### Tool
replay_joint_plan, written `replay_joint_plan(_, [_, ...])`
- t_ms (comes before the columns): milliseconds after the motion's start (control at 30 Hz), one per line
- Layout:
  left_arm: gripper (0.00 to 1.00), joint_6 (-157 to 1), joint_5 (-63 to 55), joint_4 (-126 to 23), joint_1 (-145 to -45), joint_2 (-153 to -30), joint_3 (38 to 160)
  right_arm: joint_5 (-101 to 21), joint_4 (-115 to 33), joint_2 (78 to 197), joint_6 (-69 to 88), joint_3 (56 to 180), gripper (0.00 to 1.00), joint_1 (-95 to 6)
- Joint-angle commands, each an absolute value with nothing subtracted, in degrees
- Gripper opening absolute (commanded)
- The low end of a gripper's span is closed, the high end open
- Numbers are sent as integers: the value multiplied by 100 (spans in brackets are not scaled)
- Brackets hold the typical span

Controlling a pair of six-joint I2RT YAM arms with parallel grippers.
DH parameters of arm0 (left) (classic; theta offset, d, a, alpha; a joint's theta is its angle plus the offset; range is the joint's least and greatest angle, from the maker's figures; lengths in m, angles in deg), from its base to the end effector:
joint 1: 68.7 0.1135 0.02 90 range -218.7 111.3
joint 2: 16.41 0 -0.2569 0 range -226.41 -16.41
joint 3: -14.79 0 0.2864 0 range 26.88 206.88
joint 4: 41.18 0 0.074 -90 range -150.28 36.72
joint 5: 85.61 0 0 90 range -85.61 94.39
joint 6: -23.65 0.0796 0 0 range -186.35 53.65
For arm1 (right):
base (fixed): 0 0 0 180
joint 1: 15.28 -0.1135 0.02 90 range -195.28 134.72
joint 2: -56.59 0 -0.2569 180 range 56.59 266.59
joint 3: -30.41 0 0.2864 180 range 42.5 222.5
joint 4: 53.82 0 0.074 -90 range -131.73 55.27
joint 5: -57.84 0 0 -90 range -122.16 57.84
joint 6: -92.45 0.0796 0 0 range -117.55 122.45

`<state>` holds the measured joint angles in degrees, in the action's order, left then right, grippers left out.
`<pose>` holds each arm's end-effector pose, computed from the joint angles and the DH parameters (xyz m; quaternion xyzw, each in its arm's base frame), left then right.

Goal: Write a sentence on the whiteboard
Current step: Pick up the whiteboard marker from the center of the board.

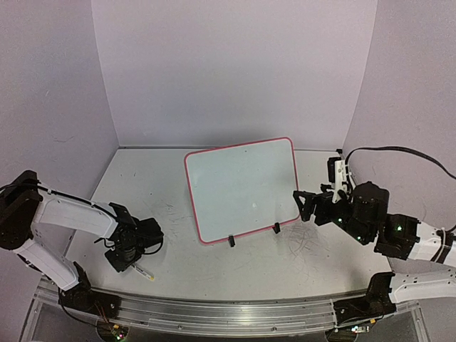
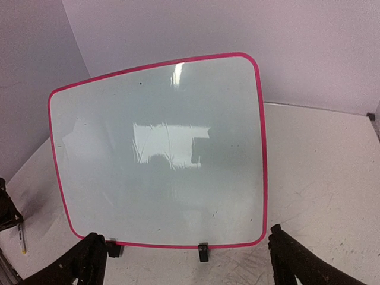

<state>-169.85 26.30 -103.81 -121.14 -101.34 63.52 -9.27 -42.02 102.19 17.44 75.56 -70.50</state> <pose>0.1489 -0.1450 0.0541 -0.4087 0.8896 0.1134 0.1696 0.1798 0.2046 0.2635 -0.1455 0.7593 0.2274 0.5921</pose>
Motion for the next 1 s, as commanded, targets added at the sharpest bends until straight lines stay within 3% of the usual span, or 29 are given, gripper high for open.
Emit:
replay_joint_plan(0, [25,-16899,2459,-10272,-12090,-10382,6255,-197,-4199,10239,1011,8042,98,-7066])
replay_joint_plan(100, [14,-16837,2387,-10255,-12093,-10393,6257,365,-4212,10394,876,8126,98,-7065])
replay_joint_plan(233, [4,-16682,2314,-10241,-12093,-10241,6328,-16,-4208,10592,851,8264,98,-7068])
replay_joint_plan(600, [0,-15595,2721,-10093,-12098,-8110,6996,-2145,-4619,10953,1482,8291,98,-7067])
replay_joint_plan(800, [0,-14434,2775,-8294,-12093,-6406,6960,-3109,-5838,11777,2237,8266,98,-7129])
replay_joint_plan(967, [0,-13951,2543,-6984,-12094,-6112,6771,-3420,-6639,13113,2711,9097,92,-7612])
